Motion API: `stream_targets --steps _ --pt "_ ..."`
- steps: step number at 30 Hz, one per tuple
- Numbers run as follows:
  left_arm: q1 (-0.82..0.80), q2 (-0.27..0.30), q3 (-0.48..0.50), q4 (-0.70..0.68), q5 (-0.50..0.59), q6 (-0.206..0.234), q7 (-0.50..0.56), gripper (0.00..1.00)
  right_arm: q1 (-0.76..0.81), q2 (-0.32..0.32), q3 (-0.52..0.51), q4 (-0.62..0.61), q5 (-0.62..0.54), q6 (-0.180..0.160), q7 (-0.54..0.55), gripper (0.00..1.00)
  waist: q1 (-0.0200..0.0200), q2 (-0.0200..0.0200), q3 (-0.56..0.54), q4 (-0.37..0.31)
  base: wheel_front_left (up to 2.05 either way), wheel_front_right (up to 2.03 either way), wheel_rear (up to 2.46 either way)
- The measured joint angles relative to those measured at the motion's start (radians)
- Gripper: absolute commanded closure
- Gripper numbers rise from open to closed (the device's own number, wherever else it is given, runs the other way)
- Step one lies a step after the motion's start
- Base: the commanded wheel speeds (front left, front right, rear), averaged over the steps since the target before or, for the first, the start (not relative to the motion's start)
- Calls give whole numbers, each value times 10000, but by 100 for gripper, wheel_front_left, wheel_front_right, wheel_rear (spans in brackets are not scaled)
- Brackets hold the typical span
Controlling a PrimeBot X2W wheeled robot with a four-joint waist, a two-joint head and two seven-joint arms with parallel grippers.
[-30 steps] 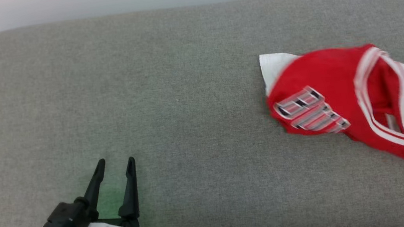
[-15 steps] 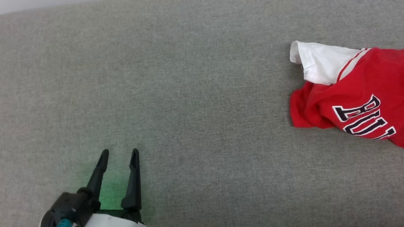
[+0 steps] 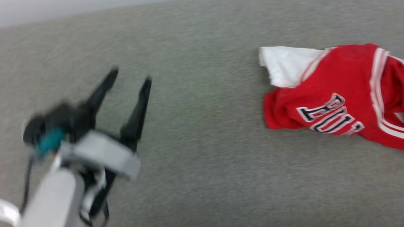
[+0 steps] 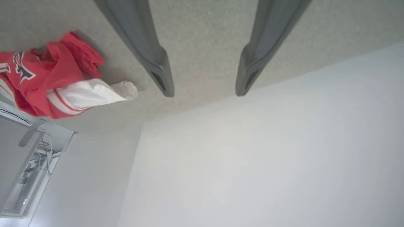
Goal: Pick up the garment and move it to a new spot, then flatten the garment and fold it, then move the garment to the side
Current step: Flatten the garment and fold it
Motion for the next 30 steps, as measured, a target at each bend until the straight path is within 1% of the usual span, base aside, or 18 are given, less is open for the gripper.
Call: stream_targets --steps 2,4,7,10,12,14,17,19,24,26,27,30 --pt "-875 318 -571 -82 -476 0 608 0 233 180 236 -581 255 0 -178 0 0 0 -15 -257 0 0 0" --pt "-1767 383 -1095 -4 -1277 0 1501 0 500 445 593 -1139 426 0 -297 0 0 0 -15 -529 0 0 0" --pt "-2998 374 -2075 525 -2429 0 3344 0 919 834 1135 -1971 453 0 -502 0 0 0 10 -945 0 0 0" --pt "-4063 188 -2876 1308 -3743 0 5338 0 1061 1154 1645 -2621 495 0 -594 0 0 0 61 -1365 0 0 0" --pt "-4573 -190 -2888 2107 -4964 0 6590 0 1078 1308 1965 -2909 493 0 -604 0 0 0 115 -1651 0 0 0" --pt "-5006 -539 -2838 3020 -5799 4 7814 0 1088 1482 2268 -3106 483 0 -646 0 0 0 185 -1941 0 0 0" --pt "-5681 -930 -2617 4169 -6725 339 9239 0 1073 1689 2656 -3321 474 0 -798 0 0 0 309 -2378 0 0 0" --pt "-6103 -1139 -2391 4763 -7129 635 9681 0 1059 1774 2863 -3342 474 0 -872 0 0 0 413 -2667 0 0 0" --pt "-6744 -1486 -2349 5797 -7344 830 10241 0 1000 1875 3193 -3202 435 0 -1091 0 0 0 698 -3344 0 0 0" --pt "-6800 -1480 -2583 6086 -7160 769 10395 0 946 1877 3246 -3114 414 0 -1164 0 0 0 811 -3565 0 0 0" --pt "-6836 -1484 -2631 6297 -7125 876 10412 0 913 1881 3285 -3091 416 0 -1223 0 0 0 864 -3658 0 0 0" --pt "-7119 -1313 -2882 6719 -6753 713 10349 0 852 1894 3490 -2890 418 0 -1354 0 0 0 1073 -3925 0 0 0"
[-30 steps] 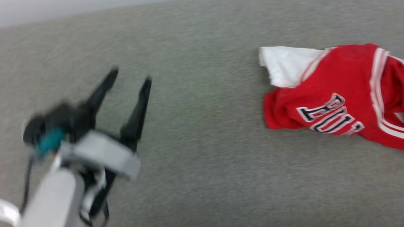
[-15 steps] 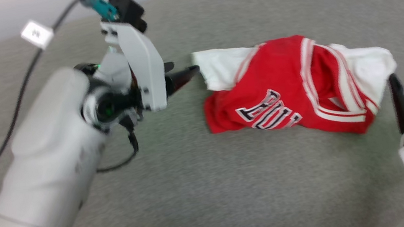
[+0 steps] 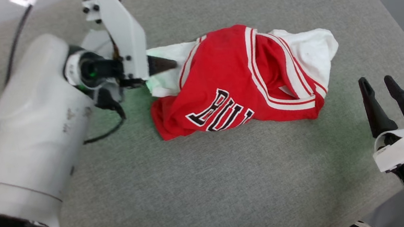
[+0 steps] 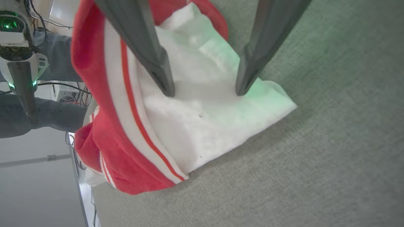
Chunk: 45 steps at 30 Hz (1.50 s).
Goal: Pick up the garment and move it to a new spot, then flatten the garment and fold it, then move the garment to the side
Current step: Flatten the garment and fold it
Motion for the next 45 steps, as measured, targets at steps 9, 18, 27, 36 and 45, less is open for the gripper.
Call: stream_targets --steps 9,18,27,36,45 --pt "-374 230 88 765 -111 -6 364 0 -131 4 267 255 -4 0 -130 0 0 0 -16 17 0 0 0" --pt "-257 100 86 821 -322 -35 658 0 -208 -27 504 182 102 0 -136 0 0 0 75 42 0 0 0" --pt "-268 73 244 955 -385 25 309 0 -367 -29 709 130 136 0 -178 0 0 0 307 -105 0 0 0" --pt "-268 -15 491 1137 -598 -113 -2 100 -405 -40 708 96 144 0 -207 0 0 0 373 -49 0 0 0" --pt "-215 -8 1024 466 -1143 -566 -763 100 -206 -251 439 -136 -54 0 88 0 0 0 -34 647 0 0 0"
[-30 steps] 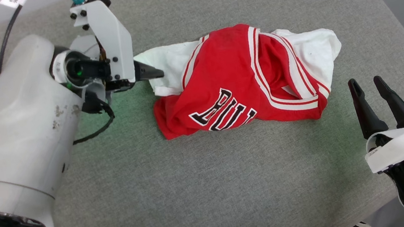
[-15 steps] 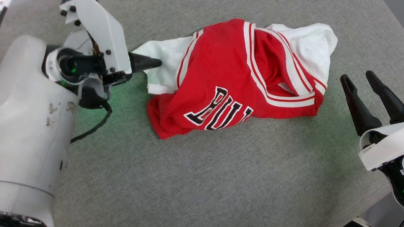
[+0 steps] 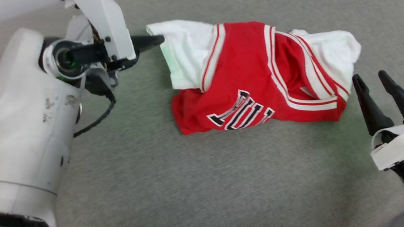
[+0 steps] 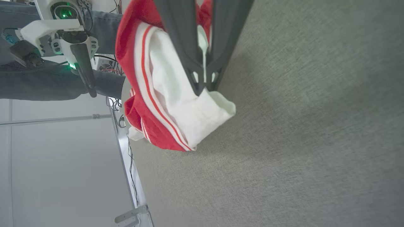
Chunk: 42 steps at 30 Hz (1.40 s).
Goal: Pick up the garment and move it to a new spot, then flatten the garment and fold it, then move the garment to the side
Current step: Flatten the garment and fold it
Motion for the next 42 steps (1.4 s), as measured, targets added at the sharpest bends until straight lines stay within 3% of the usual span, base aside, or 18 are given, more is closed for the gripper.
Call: stream_targets --steps 10,14,22,32,37,38,39,40,42 --pt "574 1139 748 -1609 -596 -61 -265 100 316 -215 -460 -784 -288 0 903 0 0 0 -676 1397 0 0 0" --pt "1151 1946 859 -1691 -380 382 -562 100 477 -205 -550 -1097 -355 0 1218 0 0 0 -882 1979 0 0 0" --pt "2307 2809 1231 -1191 -25 1143 -1866 100 479 -232 -602 -1467 -433 0 1618 0 0 0 -1085 2700 0 0 0" --pt "2925 2700 905 -385 708 874 -3352 100 480 -297 -518 -1586 -472 0 1831 0 0 0 -912 2504 0 0 0" --pt "2911 2568 619 35 1085 531 -3730 100 480 -366 -499 -1584 -468 0 1916 0 0 0 -931 2435 0 0 0" --pt "2897 2541 625 71 1089 456 -3827 80 481 -374 -500 -1582 -470 0 1929 0 0 0 -958 2440 0 0 0" --pt "2865 2523 619 98 1093 370 -3912 51 488 -397 -495 -1584 -479 0 1973 0 0 0 -990 2450 0 0 0" --pt "2844 2522 602 92 1120 288 -4046 5 491 -431 -481 -1584 -497 0 2013 0 0 0 -1028 2467 0 0 0" --pt "2849 2537 560 27 1177 134 -4345 0 491 -514 -445 -1588 -510 0 2100 0 0 0 -1108 2521 0 0 0"
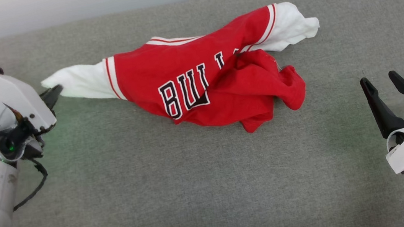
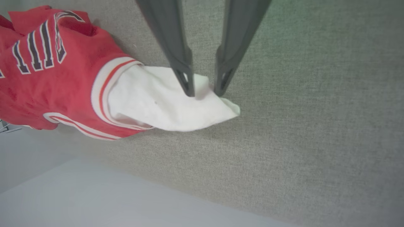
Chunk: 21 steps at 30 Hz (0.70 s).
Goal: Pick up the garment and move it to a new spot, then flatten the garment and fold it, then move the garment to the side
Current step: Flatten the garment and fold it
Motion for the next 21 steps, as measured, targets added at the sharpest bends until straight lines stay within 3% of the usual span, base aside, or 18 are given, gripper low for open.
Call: stream_targets --steps 4,11,16,21 --pt "250 105 -75 -633 190 -215 -991 0 -10 -268 155 35 -63 0 219 0 0 0 -187 159 0 0 0" --pt "1857 249 -385 -2915 1187 -182 -3933 0 -261 -1129 462 144 63 0 834 0 0 0 -415 719 0 0 0" --pt "3534 -67 -675 -4520 1835 535 -5528 0 -682 -1881 593 305 374 0 1340 0 0 0 -441 1264 0 0 0" --pt "4876 -376 -773 -5754 2702 1691 -6497 0 -1379 -2669 821 681 1051 0 2080 0 0 0 -366 1853 0 0 0"
